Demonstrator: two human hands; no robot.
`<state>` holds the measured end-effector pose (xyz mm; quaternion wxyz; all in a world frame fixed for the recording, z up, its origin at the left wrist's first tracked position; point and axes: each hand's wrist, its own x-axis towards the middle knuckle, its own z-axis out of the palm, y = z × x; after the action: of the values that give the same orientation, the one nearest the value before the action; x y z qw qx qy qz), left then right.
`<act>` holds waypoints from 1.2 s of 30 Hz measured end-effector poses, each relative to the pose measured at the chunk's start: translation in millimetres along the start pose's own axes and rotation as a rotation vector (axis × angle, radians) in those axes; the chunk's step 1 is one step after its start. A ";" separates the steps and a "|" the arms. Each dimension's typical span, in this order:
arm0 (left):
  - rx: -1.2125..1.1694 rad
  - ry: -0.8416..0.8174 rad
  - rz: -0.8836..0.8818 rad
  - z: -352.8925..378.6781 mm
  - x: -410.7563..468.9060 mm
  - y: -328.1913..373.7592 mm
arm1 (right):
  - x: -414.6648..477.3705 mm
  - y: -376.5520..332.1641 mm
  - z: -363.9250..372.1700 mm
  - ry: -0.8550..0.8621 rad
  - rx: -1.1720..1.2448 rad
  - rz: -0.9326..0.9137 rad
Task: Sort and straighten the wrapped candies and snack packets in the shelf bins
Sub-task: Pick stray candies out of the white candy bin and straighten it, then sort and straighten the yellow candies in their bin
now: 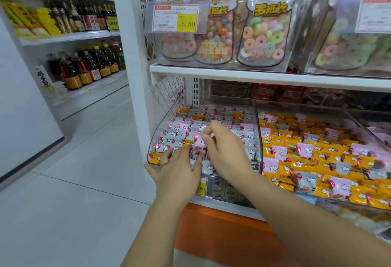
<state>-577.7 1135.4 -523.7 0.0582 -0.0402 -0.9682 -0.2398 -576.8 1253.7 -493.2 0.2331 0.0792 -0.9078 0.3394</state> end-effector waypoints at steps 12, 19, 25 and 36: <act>0.014 0.050 -0.003 1.6 -2.4 2.8 | 7.4 -11.5 -22.0 -0.338 0.031 0.088; -0.037 0.153 0.115 -7.9 -6.6 8.1 | -27.9 -11.4 -30.3 -0.118 0.244 0.036; -0.283 0.332 0.390 -14.1 -9.0 18.8 | -48.3 -6.9 -56.7 0.076 0.515 0.072; -0.455 0.105 0.732 12.7 -34.4 91.5 | -87.0 25.6 -140.1 0.092 0.634 0.154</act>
<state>-535.2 1220.3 -497.3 0.1784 -0.3805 -0.8083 -0.4125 -456.2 1363.4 -456.9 0.2114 0.0634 -0.7486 0.6252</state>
